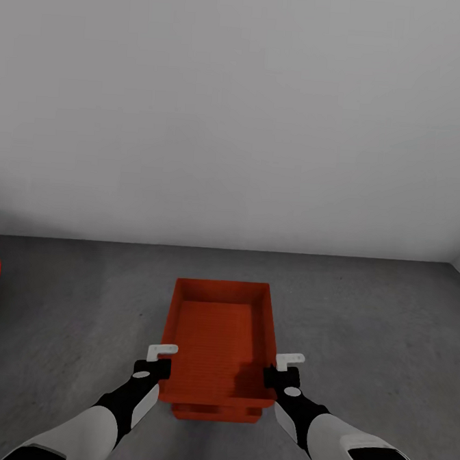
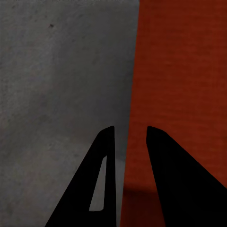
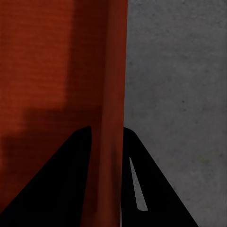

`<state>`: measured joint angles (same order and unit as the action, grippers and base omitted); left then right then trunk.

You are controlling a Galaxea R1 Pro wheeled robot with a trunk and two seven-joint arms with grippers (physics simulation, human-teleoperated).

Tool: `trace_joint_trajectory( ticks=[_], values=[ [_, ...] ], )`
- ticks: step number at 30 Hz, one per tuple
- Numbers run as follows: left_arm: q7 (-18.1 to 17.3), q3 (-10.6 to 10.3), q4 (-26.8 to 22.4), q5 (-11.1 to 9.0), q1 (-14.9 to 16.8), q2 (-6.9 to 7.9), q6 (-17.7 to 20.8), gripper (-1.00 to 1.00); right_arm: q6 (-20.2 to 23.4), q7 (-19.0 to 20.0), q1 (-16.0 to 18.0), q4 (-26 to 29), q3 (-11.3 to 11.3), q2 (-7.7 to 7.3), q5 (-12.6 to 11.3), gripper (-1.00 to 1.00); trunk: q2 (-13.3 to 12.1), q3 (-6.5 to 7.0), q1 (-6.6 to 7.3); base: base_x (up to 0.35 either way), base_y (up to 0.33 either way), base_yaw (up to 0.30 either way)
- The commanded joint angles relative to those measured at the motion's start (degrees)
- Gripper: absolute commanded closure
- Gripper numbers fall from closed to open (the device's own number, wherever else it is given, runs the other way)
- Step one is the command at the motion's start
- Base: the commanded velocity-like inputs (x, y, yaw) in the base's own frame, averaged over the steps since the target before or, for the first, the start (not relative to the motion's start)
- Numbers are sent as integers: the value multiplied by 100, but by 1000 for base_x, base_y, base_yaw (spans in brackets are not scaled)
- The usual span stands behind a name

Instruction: Move the two storage containers from the living room to the garage. In the garage, place one container on the floor and stack the other container on top of it (either order is fine).

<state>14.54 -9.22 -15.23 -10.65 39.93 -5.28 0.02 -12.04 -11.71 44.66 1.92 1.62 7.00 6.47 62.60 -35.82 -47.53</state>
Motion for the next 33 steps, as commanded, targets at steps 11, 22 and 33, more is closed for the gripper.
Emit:
trace_joint_trajectory(
  ticks=[11,22,33],
  values=[
    [67,148,-323,55,6,1,-73,100,18,-6,-1,-16,-56,4,82,100,3,-5,0,0,0,0],
    [67,148,-323,55,6,1,-73,100,15,-13,-2,-18,-56,16,82,100,3,-5,0,0,0,-2],
    [67,148,-318,55,6,1,-73,100,13,-7,-1,-22,-56,18,83,100,3,-5,0,0,0,-16]
  ],
)
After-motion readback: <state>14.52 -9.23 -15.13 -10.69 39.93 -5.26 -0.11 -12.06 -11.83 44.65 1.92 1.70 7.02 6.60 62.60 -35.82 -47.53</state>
